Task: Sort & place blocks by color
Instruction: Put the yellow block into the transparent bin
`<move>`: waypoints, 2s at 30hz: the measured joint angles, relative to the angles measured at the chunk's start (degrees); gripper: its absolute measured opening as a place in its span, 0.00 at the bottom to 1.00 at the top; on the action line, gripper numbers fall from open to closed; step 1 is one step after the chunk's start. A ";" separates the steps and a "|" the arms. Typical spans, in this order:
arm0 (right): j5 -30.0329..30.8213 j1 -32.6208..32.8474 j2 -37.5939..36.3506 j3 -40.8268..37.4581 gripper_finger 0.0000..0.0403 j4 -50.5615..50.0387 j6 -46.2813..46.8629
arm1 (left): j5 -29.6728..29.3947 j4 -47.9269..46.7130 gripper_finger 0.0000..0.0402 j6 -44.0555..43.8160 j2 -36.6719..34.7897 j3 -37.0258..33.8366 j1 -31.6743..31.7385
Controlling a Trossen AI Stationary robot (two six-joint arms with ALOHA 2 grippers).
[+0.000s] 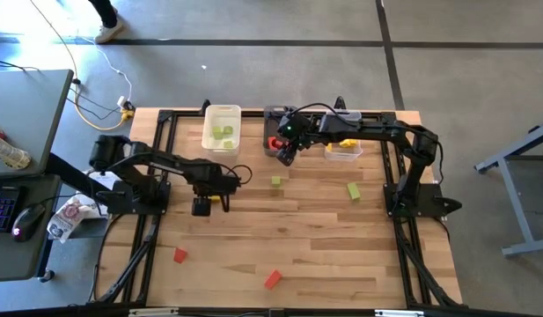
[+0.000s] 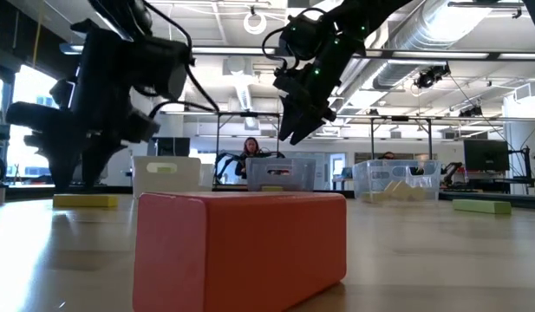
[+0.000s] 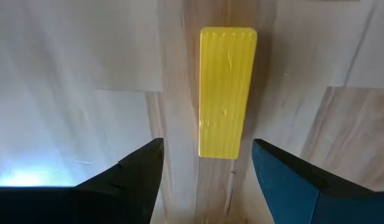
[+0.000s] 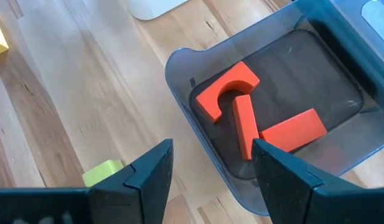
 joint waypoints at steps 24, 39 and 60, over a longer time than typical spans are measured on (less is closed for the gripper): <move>-0.06 1.70 -3.08 0.00 0.51 -6.36 0.24 | 0.92 4.35 0.30 3.18 5.20 -0.02 -0.30; -0.01 14.02 -5.90 0.04 0.51 -10.80 1.31 | 3.61 5.38 0.20 4.76 5.00 0.53 -0.27; 0.00 29.42 -6.10 0.04 0.51 -8.66 -2.50 | 22.53 16.32 0.19 10.74 5.13 9.95 0.13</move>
